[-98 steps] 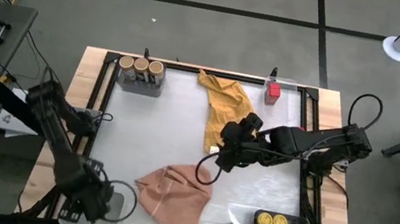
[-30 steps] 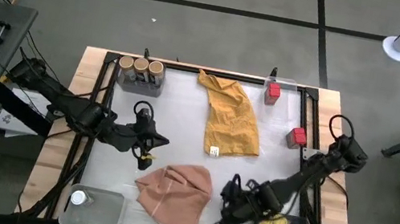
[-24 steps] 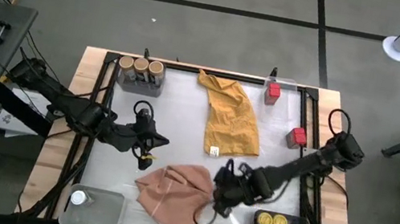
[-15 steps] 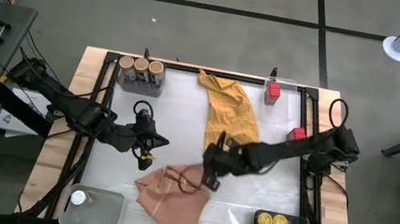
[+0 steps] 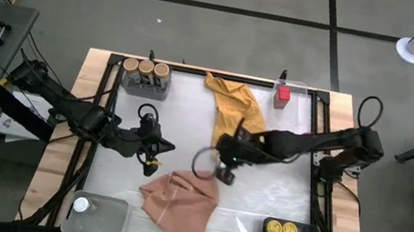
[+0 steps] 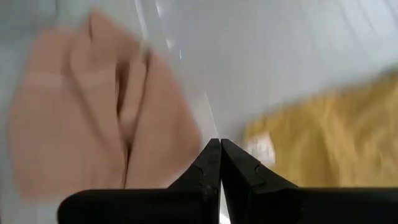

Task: Sort spices by type
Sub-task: Put the white seasoning bottle into the gray bin

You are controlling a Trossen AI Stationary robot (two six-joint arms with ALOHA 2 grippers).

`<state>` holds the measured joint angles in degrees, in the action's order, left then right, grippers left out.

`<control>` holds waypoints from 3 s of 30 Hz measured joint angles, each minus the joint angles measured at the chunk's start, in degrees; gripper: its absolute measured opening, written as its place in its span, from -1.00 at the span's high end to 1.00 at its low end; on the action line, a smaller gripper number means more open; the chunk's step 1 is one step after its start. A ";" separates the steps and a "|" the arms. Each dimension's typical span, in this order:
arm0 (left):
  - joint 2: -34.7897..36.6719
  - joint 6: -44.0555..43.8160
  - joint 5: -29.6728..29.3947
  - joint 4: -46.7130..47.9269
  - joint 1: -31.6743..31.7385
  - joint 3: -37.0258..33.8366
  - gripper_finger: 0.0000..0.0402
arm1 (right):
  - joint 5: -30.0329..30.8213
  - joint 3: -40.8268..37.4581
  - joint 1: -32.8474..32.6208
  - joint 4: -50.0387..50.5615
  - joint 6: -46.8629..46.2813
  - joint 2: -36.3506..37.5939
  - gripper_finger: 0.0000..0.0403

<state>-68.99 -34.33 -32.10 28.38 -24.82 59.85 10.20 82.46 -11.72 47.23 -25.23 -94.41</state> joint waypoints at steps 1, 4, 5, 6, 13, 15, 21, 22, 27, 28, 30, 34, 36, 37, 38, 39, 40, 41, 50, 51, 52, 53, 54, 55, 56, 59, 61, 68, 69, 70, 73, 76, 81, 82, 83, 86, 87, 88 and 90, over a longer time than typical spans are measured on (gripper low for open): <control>0.00 0.00 0.00 0.00 0.00 0.00 1.00 | 0.05 -0.06 -1.36 2.77 -1.11 0.84 1.00; 0.00 0.55 0.00 0.00 0.00 0.00 1.00 | 0.06 -2.03 -5.74 6.14 -4.83 2.92 1.00; 0.00 1.00 0.00 0.02 0.00 0.00 1.00 | 0.03 -3.34 -7.04 6.36 -6.63 3.27 1.00; 0.00 1.40 0.00 0.02 0.03 0.00 1.00 | 0.04 -4.97 -8.24 6.26 -8.84 3.41 1.00; 0.00 0.48 -0.22 -0.02 0.48 0.00 1.00 | 7.20 -20.14 -9.74 -4.90 -27.64 3.21 1.00; 0.00 0.48 -0.22 0.00 0.48 0.00 1.00 | 9.60 -22.72 -8.78 -8.71 -31.81 3.21 1.00; 0.00 0.24 -0.22 0.00 0.48 0.00 1.00 | 12.44 -24.46 -5.87 -19.30 -35.51 2.64 1.00; 0.00 -0.03 -0.22 0.00 0.48 0.00 1.00 | 11.14 -24.08 -5.57 -20.78 -34.64 2.10 1.00; -0.02 -0.59 -0.28 0.03 0.46 0.00 1.00 | 7.28 -20.86 -4.61 -24.23 -33.44 -2.55 1.00; -0.02 -0.59 -0.31 0.03 0.46 -0.01 1.00 | 7.19 -20.10 -4.23 -25.31 -32.75 -3.73 1.00; -0.02 -0.71 -0.31 0.07 0.46 0.00 1.00 | 7.15 -18.43 -3.13 -28.04 -31.17 -5.83 1.00; -0.02 -0.56 -0.35 0.20 0.46 0.00 1.00 | 7.11 -14.82 -1.13 -27.14 -26.66 -8.20 1.00; -0.02 -0.56 -0.35 0.27 0.46 0.00 1.00 | 7.10 -13.60 -0.58 -24.37 -24.83 -8.00 1.00; -0.02 -0.57 -0.35 0.32 0.46 -0.01 1.00 | 6.97 -13.16 -0.44 -22.86 -24.01 -7.64 1.00; -0.02 -0.53 -0.35 0.44 0.46 0.00 1.00 | 6.73 -12.95 -0.33 -21.30 -23.30 -7.42 1.00; -0.02 -0.33 -0.35 0.50 0.46 0.00 1.00 | 6.23 -12.69 -0.24 -20.36 -22.38 -7.27 1.00; -0.02 -0.08 -0.35 0.49 0.46 0.00 1.00 | 5.32 -12.50 -0.20 -20.26 -21.43 -7.03 1.00; -0.02 -0.06 -0.35 0.65 0.46 0.00 1.00 | 4.39 -12.39 -0.22 -21.07 -20.47 -6.90 1.00; -0.02 -0.03 -0.44 0.84 0.46 0.00 1.00 | 1.33 -12.48 1.33 -25.25 -19.90 -10.85 1.00; -0.02 -0.23 -0.44 0.89 0.45 0.00 1.00 | 1.93 -12.48 1.69 -25.58 -20.26 -11.20 1.00; -0.03 -1.03 -0.44 0.87 0.39 0.00 1.00 | 2.39 -12.46 1.97 -25.70 -20.83 -11.45 1.00; -0.24 -2.60 -0.48 0.80 0.36 0.00 1.00 | 2.63 -12.46 2.16 -25.68 -21.02 -11.68 1.00; -0.70 -4.74 -0.59 0.56 0.34 0.03 1.00 | 2.35 -12.46 2.35 -25.68 -20.96 -11.88 1.00; -1.57 -6.31 -0.49 0.31 0.07 0.08 1.00 | 1.55 -12.46 2.38 -25.66 -20.42 -12.14 1.00; -2.87 -6.82 -0.13 0.25 -0.37 0.11 1.00 | 0.83 -12.46 2.38 -25.57 -19.72 -12.22 1.00; -8.21 -7.31 0.60 0.32 -2.43 0.07 1.00 | 0.22 -12.46 2.21 -25.36 -18.51 -12.16 1.00; -11.95 -8.17 0.68 -0.78 -3.86 0.02 1.00 | 0.20 -12.46 1.96 -25.24 -17.92 -12.16 1.00; -25.18 -8.63 3.75 -9.24 -6.32 0.02 1.00 | -0.85 -12.46 1.94 -25.24 -15.84 -12.16 1.00; -26.94 -9.08 5.03 -9.57 -6.46 0.02 1.00 | -1.01 -12.46 1.94 -25.25 -15.72 -12.16 1.00; -28.60 -9.63 5.97 -10.01 -6.47 0.01 1.00 | -1.38 -12.46 1.94 -25.25 -15.68 -12.16 1.00; -32.38 -10.07 5.83 -12.12 -6.41 -0.02 1.00 | -1.53 -12.46 1.94 -25.23 -15.68 -12.16 1.00; -34.82 -10.07 3.86 -13.83 -6.16 -0.02 1.00 | -1.93 -12.46 1.94 -25.21 -15.68 -12.16 1.00; -36.83 -10.47 0.17 -15.41 -5.84 -0.02 1.00 | -2.38 -12.46 1.94 -25.23 -15.83 -12.16 1.00; -37.17 -10.47 -0.60 -15.68 -5.76 0.00 1.00 | -2.38 -12.46 1.94 -25.25 -15.84 -12.16 1.00; -37.37 -10.47 -1.47 -15.59 -5.62 0.00 1.00 | -2.39 -12.46 1.94 -25.27 -15.85 -12.16 1.00; -37.30 -10.47 -3.84 -15.61 -5.19 -0.01 1.00 | -2.58 -12.46 1.94 -25.38 -15.85 -12.35 1.00; -37.23 -10.47 -4.31 -15.62 -4.92 0.01 1.00 | -2.57 -12.46 1.94 -25.34 -15.90 -12.38 1.00; -37.16 -10.35 -4.66 -15.52 -4.66 0.01 1.00 | -2.54 -12.60 1.94 -25.42 -15.95 -12.40 1.00; -37.13 -9.49 -4.81 -15.97 -4.03 0.00 1.00 | -2.35 -13.64 1.96 -26.61 -16.92 -12.38 1.00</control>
<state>-106.13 -43.82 -36.90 12.41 -28.85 59.86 7.85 68.81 -9.76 20.62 -42.15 -106.79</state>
